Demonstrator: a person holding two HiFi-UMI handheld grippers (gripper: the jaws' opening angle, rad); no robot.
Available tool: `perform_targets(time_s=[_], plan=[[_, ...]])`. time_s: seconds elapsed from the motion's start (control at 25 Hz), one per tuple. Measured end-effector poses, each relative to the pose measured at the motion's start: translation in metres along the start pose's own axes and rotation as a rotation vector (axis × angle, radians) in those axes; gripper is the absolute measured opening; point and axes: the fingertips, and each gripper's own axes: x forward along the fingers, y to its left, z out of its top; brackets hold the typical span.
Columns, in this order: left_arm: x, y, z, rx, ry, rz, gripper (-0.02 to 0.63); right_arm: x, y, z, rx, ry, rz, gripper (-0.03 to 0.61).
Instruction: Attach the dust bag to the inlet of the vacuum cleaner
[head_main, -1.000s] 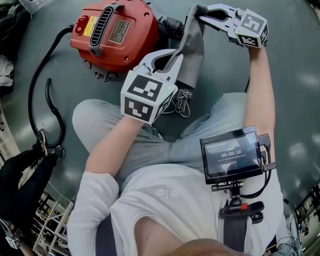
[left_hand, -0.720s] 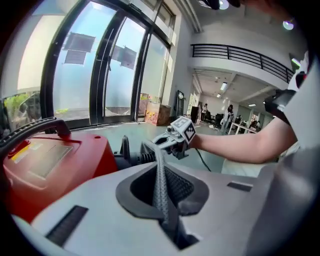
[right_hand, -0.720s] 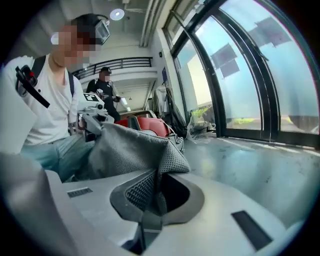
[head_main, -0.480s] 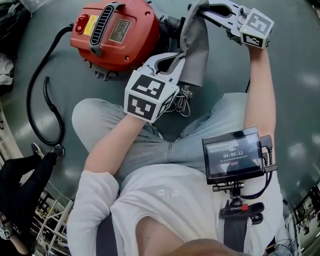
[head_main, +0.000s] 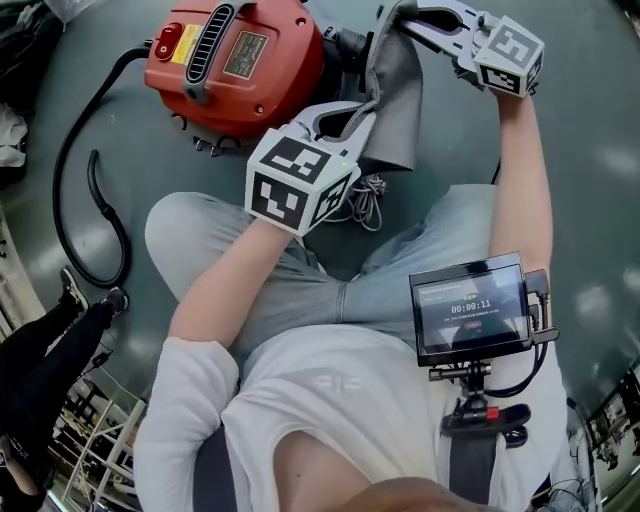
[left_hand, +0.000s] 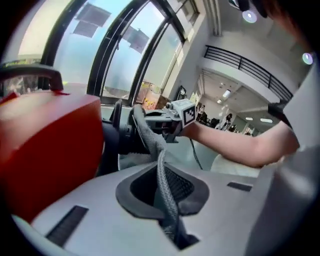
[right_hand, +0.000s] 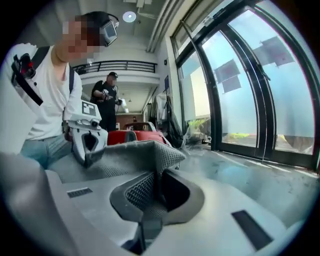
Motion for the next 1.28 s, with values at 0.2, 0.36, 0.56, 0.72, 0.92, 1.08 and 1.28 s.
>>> perform_targets(time_s=[0.2, 0.36, 0.56, 0.72, 0.92, 1.08, 1.28], plan=[[-0.026, 0.005, 0.036, 0.212, -0.066, 0.109, 0.020, 0.005, 0.011, -0.046, 0.096, 0.101, 0.069, 0.023], [-0.007, 0.005, 0.004, 0.068, 0.008, 0.056, 0.018, -0.005, 0.001, -0.012, 0.037, 0.032, -0.006, 0.023], [-0.017, 0.009, 0.015, 0.289, 0.028, 0.177, 0.018, -0.003, 0.004, -0.024, 0.042, 0.083, -0.029, 0.023], [-0.021, 0.008, 0.021, 0.315, 0.021, 0.179, 0.018, -0.001, 0.012, -0.044, 0.097, 0.129, 0.018, 0.023], [0.000, 0.005, -0.010, 0.191, 0.093, 0.084, 0.018, -0.008, -0.002, 0.006, 0.012, -0.015, -0.080, 0.023], [-0.024, 0.009, 0.026, 0.205, -0.020, 0.130, 0.020, 0.006, 0.016, -0.052, 0.124, 0.138, 0.034, 0.023], [0.000, 0.002, -0.003, 0.051, 0.033, 0.048, 0.018, -0.008, -0.003, 0.001, 0.036, 0.008, -0.074, 0.023]])
